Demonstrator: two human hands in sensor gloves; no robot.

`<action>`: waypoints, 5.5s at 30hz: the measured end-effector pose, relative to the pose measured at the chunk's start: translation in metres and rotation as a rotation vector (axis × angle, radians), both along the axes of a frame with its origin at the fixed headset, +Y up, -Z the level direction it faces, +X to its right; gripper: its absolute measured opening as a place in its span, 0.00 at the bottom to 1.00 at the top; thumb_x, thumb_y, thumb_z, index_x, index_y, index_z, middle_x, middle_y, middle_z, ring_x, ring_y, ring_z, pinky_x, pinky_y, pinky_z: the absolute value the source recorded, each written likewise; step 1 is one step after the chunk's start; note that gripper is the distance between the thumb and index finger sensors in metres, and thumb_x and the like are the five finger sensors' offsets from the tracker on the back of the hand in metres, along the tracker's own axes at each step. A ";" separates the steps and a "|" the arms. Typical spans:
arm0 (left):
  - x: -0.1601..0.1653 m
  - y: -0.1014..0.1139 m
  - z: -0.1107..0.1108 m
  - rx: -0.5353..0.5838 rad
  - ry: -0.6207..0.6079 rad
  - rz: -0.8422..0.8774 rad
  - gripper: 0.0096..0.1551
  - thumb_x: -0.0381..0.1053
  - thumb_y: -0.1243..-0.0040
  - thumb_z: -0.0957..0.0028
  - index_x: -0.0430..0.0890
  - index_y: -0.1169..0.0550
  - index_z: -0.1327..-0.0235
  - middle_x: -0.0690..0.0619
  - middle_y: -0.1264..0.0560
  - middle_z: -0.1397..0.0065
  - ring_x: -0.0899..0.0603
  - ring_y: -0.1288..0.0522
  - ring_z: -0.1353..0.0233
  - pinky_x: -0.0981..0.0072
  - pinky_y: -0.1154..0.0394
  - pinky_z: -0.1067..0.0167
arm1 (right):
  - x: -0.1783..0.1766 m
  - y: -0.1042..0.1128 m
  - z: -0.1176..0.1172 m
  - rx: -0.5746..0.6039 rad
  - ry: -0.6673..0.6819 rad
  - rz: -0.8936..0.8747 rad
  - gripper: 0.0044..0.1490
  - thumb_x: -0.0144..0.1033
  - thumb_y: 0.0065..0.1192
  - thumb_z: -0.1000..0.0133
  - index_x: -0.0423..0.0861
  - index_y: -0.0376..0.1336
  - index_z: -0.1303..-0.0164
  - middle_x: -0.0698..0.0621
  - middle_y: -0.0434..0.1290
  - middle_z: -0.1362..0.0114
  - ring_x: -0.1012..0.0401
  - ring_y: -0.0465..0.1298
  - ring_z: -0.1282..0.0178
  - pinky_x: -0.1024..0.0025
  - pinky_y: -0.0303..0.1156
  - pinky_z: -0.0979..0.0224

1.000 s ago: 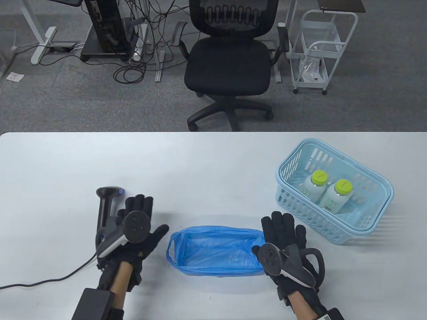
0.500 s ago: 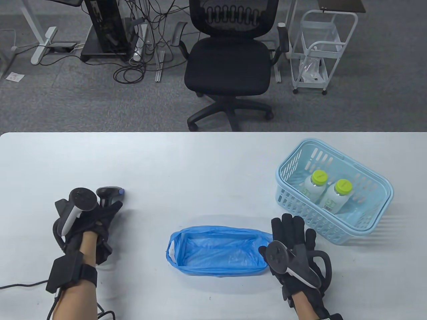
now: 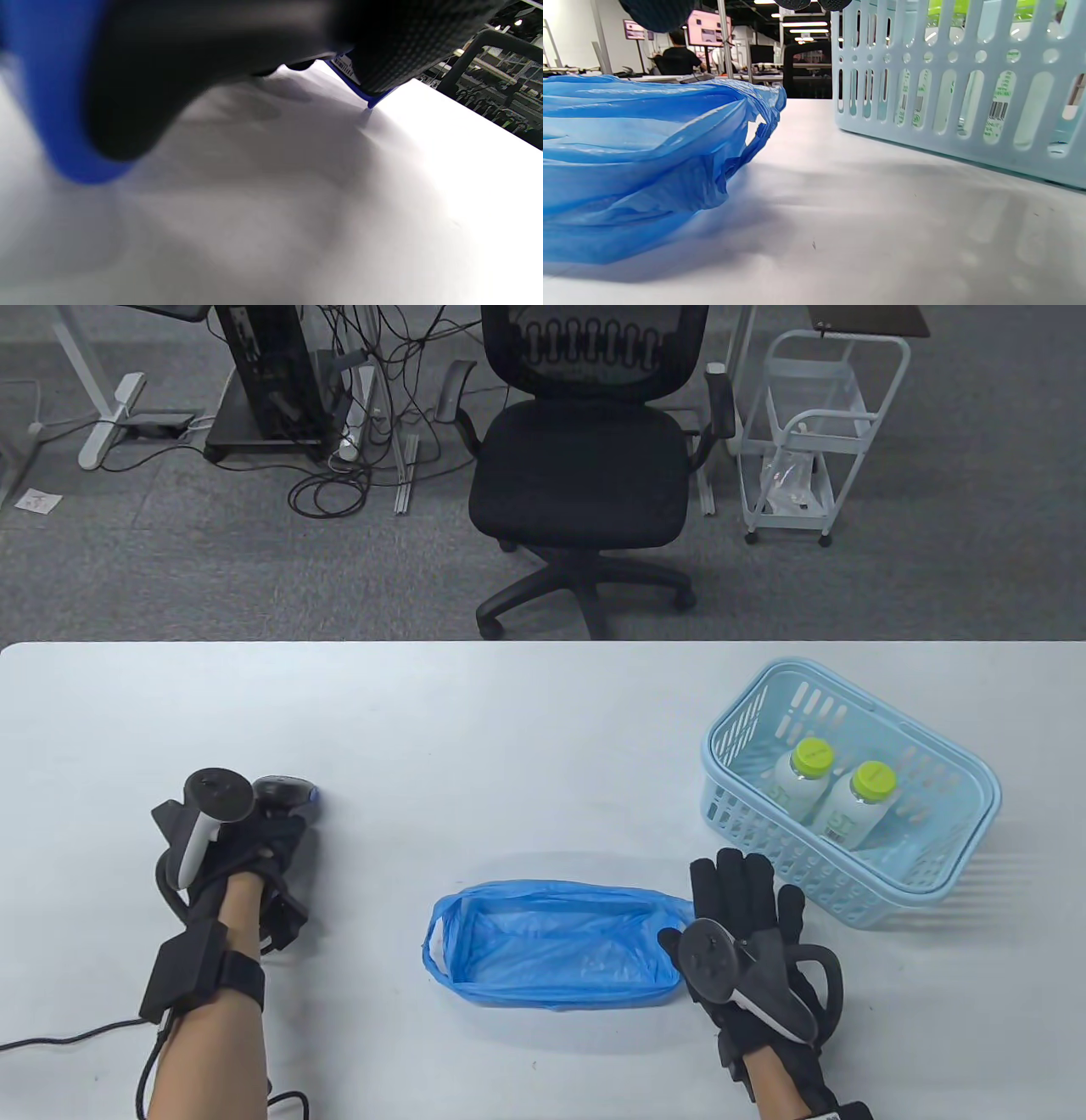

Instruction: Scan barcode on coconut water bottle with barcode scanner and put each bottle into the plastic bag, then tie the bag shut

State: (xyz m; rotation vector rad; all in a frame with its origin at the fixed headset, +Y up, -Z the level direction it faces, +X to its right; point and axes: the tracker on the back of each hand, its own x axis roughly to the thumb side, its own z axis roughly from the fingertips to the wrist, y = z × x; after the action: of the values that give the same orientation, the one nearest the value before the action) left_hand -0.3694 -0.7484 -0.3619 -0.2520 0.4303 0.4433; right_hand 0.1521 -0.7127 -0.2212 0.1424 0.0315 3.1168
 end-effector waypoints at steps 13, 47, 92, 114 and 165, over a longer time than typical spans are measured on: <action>0.064 0.062 0.047 0.294 -0.142 0.076 0.28 0.54 0.30 0.30 0.46 0.25 0.21 0.44 0.25 0.19 0.35 0.20 0.28 0.38 0.21 0.34 | -0.004 0.000 0.001 -0.010 0.063 -0.017 0.53 0.61 0.45 0.39 0.41 0.40 0.14 0.36 0.39 0.10 0.36 0.38 0.13 0.27 0.38 0.23; 0.119 0.065 0.134 0.494 -0.326 0.081 0.24 0.56 0.29 0.31 0.47 0.20 0.29 0.56 0.16 0.39 0.47 0.13 0.47 0.46 0.15 0.47 | 0.004 0.093 -0.023 0.070 0.085 0.002 0.49 0.63 0.52 0.39 0.57 0.39 0.13 0.39 0.39 0.08 0.35 0.44 0.11 0.28 0.42 0.18; 0.111 0.075 0.139 0.639 -0.609 0.344 0.24 0.57 0.29 0.32 0.49 0.22 0.28 0.58 0.17 0.38 0.48 0.13 0.45 0.47 0.16 0.45 | 0.076 0.185 -0.144 0.058 -0.135 0.337 0.41 0.55 0.56 0.38 0.52 0.51 0.15 0.47 0.67 0.23 0.48 0.69 0.24 0.38 0.59 0.18; 0.118 0.077 0.136 0.627 -0.750 0.458 0.23 0.59 0.29 0.32 0.50 0.21 0.30 0.58 0.16 0.39 0.48 0.13 0.46 0.47 0.16 0.46 | -0.088 0.199 -0.053 0.338 0.449 0.021 0.42 0.59 0.50 0.37 0.47 0.55 0.17 0.48 0.72 0.31 0.50 0.74 0.31 0.41 0.65 0.23; 0.091 0.075 0.140 0.676 -0.596 0.546 0.25 0.55 0.28 0.32 0.48 0.23 0.26 0.57 0.18 0.36 0.47 0.14 0.43 0.45 0.17 0.43 | 0.129 0.116 -0.147 -0.331 -0.363 0.231 0.52 0.62 0.61 0.42 0.61 0.40 0.13 0.40 0.52 0.09 0.38 0.61 0.13 0.32 0.52 0.15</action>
State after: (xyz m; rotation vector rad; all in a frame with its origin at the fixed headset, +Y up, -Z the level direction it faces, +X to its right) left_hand -0.2781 -0.6733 -0.2221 0.1704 -0.3954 0.9805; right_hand 0.2810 -0.5971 -0.3678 -0.4610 0.5901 3.2450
